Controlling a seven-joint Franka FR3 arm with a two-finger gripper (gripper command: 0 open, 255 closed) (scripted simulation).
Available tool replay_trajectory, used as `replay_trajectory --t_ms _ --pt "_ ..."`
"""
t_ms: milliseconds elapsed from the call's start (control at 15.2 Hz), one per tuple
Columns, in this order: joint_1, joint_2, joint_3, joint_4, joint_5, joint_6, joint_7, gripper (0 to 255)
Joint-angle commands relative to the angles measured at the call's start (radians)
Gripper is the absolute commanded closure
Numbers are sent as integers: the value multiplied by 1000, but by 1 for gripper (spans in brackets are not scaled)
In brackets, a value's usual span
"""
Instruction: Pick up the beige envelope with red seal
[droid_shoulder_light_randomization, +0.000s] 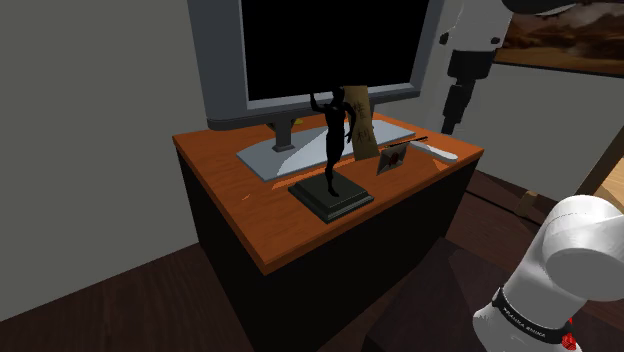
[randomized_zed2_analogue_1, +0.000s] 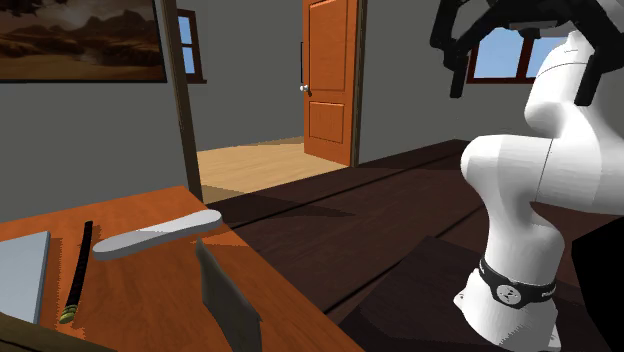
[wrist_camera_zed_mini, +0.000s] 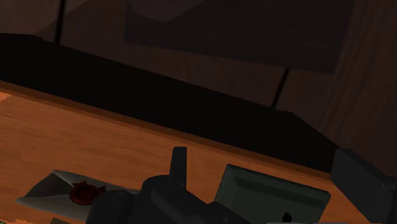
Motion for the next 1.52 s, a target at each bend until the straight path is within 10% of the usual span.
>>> replay_trajectory --t_ms 0,858,1452 --pt "0 0 0 0 0 0 0 0" --pt "157 226 -399 -6 -184 276 -821 0" --pt "312 582 -640 161 -82 460 -1419 0"
